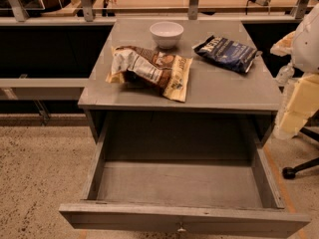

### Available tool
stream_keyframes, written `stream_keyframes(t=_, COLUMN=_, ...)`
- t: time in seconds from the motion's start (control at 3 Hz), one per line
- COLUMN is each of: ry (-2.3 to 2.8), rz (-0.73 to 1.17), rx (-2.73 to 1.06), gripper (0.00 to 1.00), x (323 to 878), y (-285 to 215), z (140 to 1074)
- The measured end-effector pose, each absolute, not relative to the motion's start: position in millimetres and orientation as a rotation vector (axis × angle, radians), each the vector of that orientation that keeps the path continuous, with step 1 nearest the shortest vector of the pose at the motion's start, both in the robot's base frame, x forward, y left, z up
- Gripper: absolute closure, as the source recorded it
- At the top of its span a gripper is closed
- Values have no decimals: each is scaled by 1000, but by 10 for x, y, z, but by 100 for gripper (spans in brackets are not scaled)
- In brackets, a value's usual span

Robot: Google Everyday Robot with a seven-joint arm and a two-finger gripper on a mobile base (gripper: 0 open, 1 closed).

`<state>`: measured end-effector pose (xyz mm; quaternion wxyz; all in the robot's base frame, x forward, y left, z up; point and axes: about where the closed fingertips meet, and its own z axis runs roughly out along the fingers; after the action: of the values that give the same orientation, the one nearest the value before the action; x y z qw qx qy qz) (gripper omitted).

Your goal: Place blue chip bag into top drawer

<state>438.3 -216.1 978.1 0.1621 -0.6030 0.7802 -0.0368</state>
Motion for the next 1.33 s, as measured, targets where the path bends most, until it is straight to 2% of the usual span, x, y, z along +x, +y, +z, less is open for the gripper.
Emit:
stream_keyframes(t=0.33, ry=2226, rz=-105, rx=-1721, gripper=0, x=4383, y=-2161, z=9782)
stream_keyframes(t=0.67, ry=2147, rz=-65, rx=-1678, gripper=0, x=4671, y=-2126, z=9754)
stream_keyframes(t=1.0, ry=1993, rz=38, rx=-1464, gripper=0, x=5562, y=-2229, z=9664)
stream_keyframes(t=1.33, ry=1888, rz=124, rx=-1271, gripper=0, x=6221, y=-2373, z=9603)
